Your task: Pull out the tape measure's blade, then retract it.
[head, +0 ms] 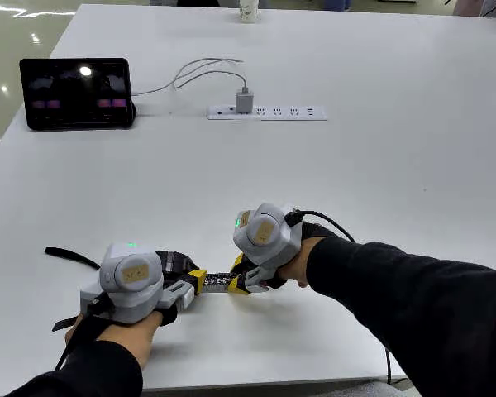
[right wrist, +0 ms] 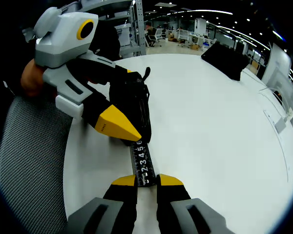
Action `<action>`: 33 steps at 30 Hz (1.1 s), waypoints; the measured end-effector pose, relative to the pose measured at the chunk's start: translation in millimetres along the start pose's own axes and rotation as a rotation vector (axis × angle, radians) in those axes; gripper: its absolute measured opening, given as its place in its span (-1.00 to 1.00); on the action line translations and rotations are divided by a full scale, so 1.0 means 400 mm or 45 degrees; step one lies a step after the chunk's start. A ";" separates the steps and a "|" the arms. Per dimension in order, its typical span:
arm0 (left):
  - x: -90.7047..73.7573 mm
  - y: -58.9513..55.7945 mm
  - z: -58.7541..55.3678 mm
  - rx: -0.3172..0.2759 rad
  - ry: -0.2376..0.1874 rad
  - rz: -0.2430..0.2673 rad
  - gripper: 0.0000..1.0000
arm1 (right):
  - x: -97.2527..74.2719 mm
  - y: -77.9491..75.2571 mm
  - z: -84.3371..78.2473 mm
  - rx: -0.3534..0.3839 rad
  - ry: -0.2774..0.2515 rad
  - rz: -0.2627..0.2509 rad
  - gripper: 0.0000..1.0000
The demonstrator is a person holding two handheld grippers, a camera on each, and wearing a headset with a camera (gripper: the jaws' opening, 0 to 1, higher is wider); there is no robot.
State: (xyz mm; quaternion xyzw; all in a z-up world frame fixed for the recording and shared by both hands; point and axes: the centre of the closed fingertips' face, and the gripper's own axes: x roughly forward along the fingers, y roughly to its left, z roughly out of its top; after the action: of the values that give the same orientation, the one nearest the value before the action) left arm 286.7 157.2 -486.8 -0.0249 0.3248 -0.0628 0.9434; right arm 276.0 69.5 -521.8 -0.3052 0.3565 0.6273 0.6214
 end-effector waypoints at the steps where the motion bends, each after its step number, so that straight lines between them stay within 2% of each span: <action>1: 0.000 0.000 0.000 -0.001 -0.001 0.000 0.19 | 0.001 0.000 0.001 -0.001 -0.003 0.001 -0.77; 33: 0.000 0.003 -0.001 -0.015 0.006 -0.014 0.19 | 0.033 0.017 0.055 -0.016 -0.046 0.012 -0.77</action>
State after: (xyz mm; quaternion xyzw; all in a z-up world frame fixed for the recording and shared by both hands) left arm 286.5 158.5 -487.3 -0.0322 0.3273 -0.0661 0.9421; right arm 270.1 95.4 -520.1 -0.2960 0.3426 0.6380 0.6229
